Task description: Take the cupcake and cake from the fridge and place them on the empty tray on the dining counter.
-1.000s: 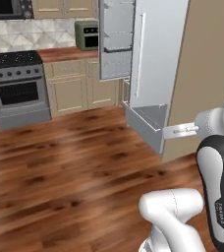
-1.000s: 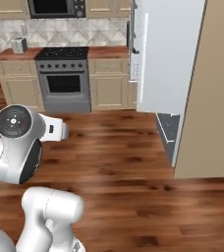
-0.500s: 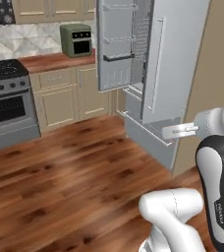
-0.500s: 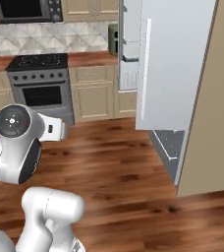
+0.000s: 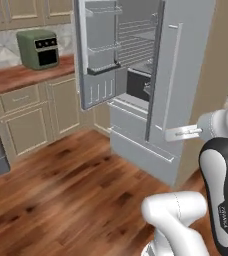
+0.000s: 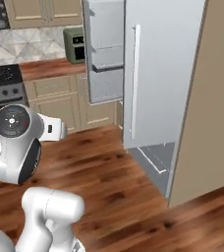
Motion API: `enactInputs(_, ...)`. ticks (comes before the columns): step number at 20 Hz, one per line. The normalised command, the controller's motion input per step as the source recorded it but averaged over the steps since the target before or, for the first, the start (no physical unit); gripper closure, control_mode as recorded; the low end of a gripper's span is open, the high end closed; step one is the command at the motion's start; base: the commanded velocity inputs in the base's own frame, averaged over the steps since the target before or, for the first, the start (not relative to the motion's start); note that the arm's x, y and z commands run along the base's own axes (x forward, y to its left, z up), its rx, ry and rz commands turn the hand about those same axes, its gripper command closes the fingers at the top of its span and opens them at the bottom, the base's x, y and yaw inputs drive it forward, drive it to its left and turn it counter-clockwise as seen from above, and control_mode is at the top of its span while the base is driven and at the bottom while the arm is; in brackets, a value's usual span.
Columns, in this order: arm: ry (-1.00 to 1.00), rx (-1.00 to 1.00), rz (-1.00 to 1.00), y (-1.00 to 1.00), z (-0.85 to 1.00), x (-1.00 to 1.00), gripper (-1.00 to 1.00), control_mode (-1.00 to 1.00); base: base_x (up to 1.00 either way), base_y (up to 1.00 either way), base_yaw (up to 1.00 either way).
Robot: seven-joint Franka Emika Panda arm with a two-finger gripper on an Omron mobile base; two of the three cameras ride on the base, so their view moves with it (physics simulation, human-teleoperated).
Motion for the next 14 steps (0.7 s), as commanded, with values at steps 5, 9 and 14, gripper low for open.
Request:
enactInputs(5,0.0,0.0,0.0,0.0,0.0,0.0,-1.0,1.0,1.0,0.93,-0.48)
enactInputs(9,0.0,0.0,0.0,0.0,0.0,0.0,-1.0,1.0,1.0,0.94,-0.47)
enactInputs(14,0.0,0.0,0.0,0.0,0.0,0.0,-1.0,1.0,1.0,0.76,-0.42)
